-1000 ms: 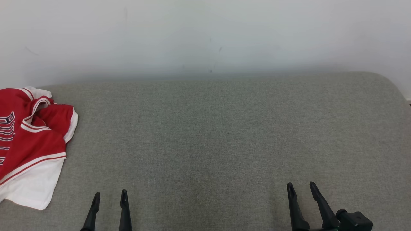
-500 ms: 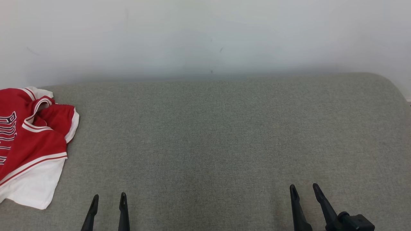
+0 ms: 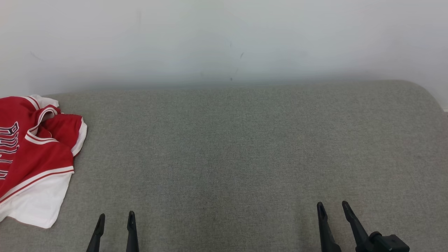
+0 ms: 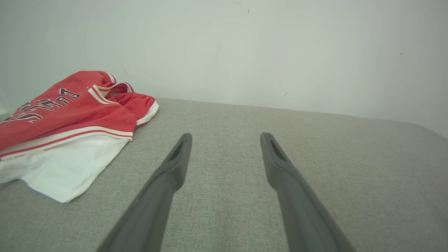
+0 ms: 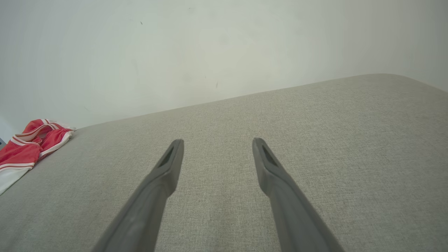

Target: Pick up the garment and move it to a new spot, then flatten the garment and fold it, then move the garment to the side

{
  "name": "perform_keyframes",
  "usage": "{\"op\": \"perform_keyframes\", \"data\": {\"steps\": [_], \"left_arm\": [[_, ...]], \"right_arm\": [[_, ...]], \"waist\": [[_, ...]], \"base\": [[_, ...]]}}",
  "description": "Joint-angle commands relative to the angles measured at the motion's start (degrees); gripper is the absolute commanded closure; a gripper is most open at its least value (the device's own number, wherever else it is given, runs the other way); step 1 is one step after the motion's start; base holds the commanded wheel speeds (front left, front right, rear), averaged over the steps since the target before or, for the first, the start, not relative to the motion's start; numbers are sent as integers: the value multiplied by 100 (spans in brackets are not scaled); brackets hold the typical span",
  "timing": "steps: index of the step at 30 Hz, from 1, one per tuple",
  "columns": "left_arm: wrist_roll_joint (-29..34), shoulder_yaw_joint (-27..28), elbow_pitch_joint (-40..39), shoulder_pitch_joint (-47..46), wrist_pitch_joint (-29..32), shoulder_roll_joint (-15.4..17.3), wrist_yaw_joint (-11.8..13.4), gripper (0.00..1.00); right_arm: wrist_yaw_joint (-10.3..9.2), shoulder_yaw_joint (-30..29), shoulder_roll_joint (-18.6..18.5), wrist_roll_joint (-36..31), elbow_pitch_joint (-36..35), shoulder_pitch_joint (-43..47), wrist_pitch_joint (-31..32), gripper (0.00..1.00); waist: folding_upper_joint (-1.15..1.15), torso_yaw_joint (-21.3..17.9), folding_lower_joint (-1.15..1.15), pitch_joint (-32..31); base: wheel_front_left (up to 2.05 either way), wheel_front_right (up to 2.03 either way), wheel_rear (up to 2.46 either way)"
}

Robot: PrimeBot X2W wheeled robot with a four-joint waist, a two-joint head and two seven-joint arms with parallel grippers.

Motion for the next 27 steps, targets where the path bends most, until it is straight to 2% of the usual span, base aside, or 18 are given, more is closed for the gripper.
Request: {"op": "perform_keyframes", "data": {"steps": [1, 19, 27], "left_arm": [[-25, 19, 9, 87, -20, 21, -16, 0], [-49, -8, 37, 43, -20, 22, -19, 0], [-20, -10, 76, 61, -19, 22, -6, 0]], "right_arm": [[-12, 4, 1, 20, -7, 38, -28, 0], [-12, 23, 1, 18, -6, 74, -28, 0], [-12, -12, 1, 23, -22, 147, -17, 0]], "waist": [[0, 1, 0, 0], [0, 123, 0, -4], [0, 554, 0, -22]], "base": [[0, 0, 0], [0, 0, 0], [0, 0, 0]]}}
